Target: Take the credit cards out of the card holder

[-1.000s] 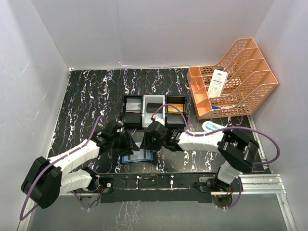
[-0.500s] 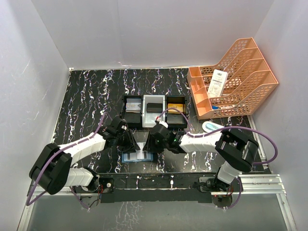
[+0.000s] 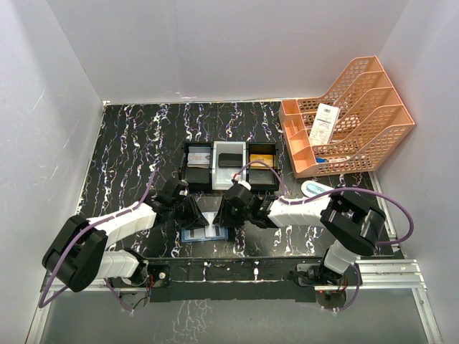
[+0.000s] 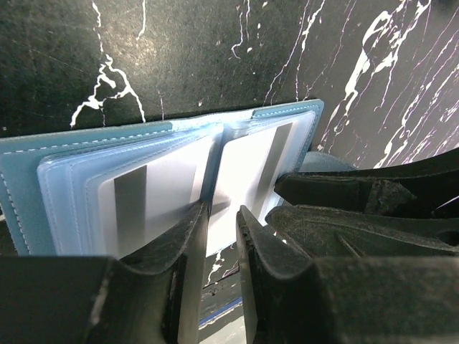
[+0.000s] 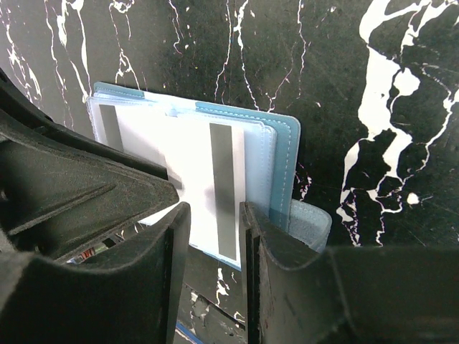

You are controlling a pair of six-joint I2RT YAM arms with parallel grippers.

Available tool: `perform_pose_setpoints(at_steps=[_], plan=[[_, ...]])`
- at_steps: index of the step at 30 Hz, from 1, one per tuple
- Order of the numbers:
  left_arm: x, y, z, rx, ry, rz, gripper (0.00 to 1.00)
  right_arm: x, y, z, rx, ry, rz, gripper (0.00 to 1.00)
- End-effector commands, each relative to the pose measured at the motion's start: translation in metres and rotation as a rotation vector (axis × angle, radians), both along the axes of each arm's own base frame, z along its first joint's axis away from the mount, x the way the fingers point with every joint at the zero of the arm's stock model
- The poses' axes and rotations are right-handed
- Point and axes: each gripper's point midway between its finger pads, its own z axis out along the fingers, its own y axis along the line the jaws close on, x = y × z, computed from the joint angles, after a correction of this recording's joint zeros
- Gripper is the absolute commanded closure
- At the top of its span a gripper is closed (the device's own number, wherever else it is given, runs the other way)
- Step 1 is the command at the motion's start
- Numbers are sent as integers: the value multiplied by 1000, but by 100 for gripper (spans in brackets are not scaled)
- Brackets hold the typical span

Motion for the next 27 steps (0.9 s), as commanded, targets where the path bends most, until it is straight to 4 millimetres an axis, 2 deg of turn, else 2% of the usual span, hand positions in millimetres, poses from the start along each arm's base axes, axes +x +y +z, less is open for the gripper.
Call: perform_pose_setpoints(at_steps=[1,8,16,27], plan=[[-1,-6,8,-51,-12,2,80,-6,-24,-29,-111,32,-10,68],[0,-9,13,-77,-19,5,86,-6,-24,-28,-111,31,-11,68],[0,-13,14,-105,-12,9,100,-7,-24,-27,-108,32,-6,69],[-2,-8,17,-90,-24,17,100,-6,-24,-27,-111,30,-9,69]])
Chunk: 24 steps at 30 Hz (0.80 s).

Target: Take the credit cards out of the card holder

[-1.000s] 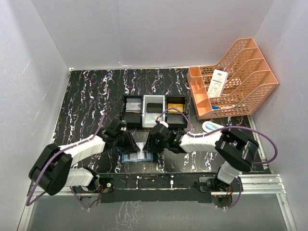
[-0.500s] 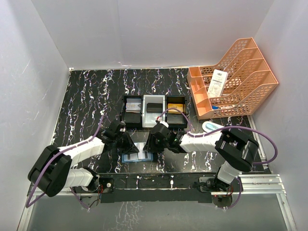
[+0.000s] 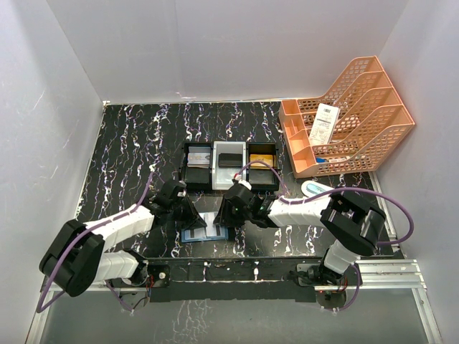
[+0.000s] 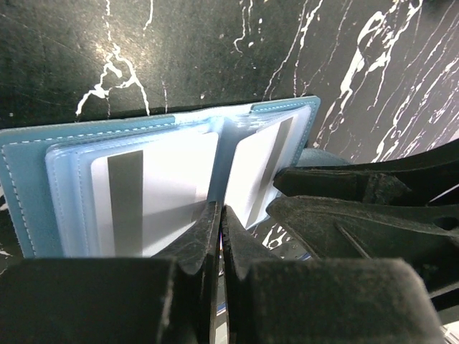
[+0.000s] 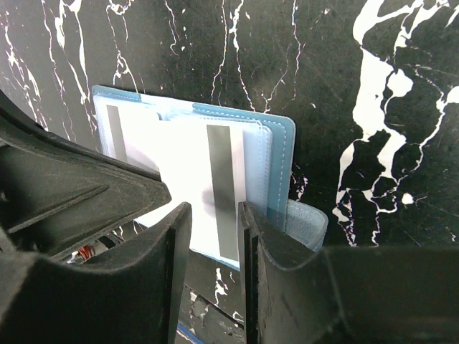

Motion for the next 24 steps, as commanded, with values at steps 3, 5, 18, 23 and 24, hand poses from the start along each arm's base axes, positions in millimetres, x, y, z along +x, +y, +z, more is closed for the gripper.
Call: perform_pose_setpoints(at_steps=[3,5,18,23,24], plan=[[1,-7,15,-54,-30,-10,100,-5,-23,-27,-115,25,-5,69],[1,-5,15,-44,-32,-11,100,-5,-22,-27,-116,26,-4,69],[2,-1,16,-19,-51,-16,100,-6,-21,-27,-111,29,3,69],[1,-9,16,-65,-36,-16,93,-7,-19,-27,-103,33,9,69],[1,-10,15,-74,-31,-14,92,-7,-19,-28,-104,34,9,69]])
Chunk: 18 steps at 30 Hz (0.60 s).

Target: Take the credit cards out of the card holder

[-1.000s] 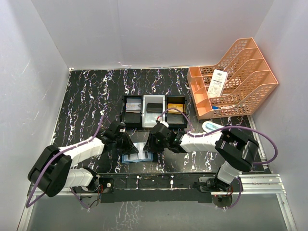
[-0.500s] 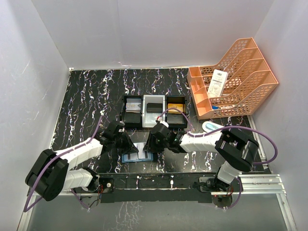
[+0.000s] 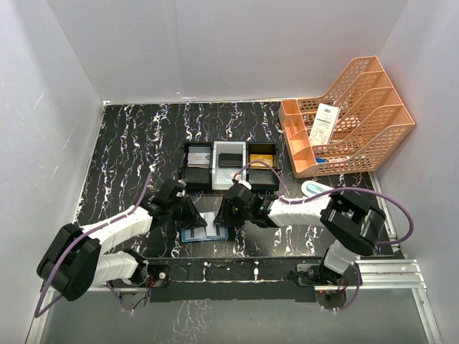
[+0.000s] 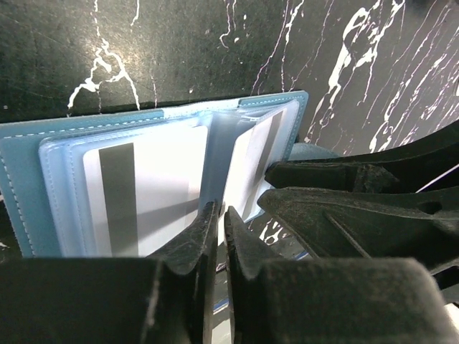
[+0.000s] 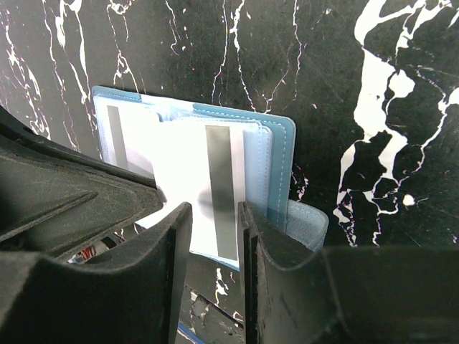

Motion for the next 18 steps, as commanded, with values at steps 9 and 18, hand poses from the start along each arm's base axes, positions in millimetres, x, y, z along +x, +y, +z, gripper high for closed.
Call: perform_pose_setpoints(at_steps=[9,18], plan=[[-2,-21,7,-146,12,-10,86,-8,-20,-29,-103,36,7,69],[-4,-12,0,-102,32,32,83,-8,-22,-30,-111,38,1,70]])
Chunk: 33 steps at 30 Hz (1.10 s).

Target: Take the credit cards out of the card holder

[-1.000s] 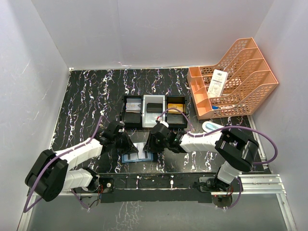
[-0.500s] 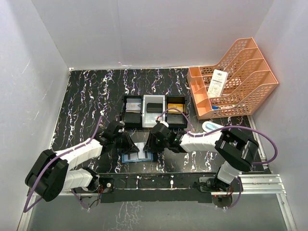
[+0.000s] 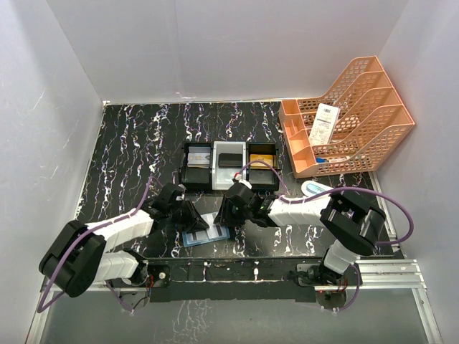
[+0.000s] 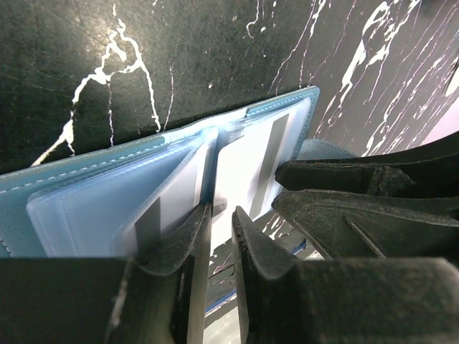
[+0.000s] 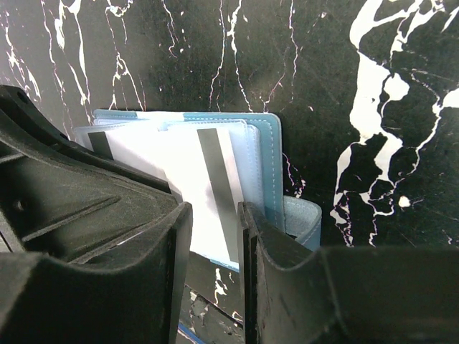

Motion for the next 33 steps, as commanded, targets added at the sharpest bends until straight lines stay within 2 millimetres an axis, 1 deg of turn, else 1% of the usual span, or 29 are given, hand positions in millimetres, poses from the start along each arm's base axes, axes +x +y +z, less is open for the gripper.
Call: perform_pose_setpoints(at_steps=[1,4,7,14,19,23,33], plan=[[3,-3,10,-21,-15,15,81,-8,-22,-30,-118,32,-2,70],[2,8,5,52,-8,32,72,-9,-23,-32,-123,37,-1,70],[-1,17,0,107,7,29,69,-9,-22,-32,-121,39,1,70],[-1,17,-6,126,24,16,69,-10,-21,-32,-115,41,6,70],[0,6,-8,51,15,16,69,-13,-16,-31,-82,52,24,70],[-2,6,-12,42,28,26,70,-16,-16,-33,-77,64,26,70],[0,10,1,31,-21,52,76,-15,-21,-36,-103,70,10,70]])
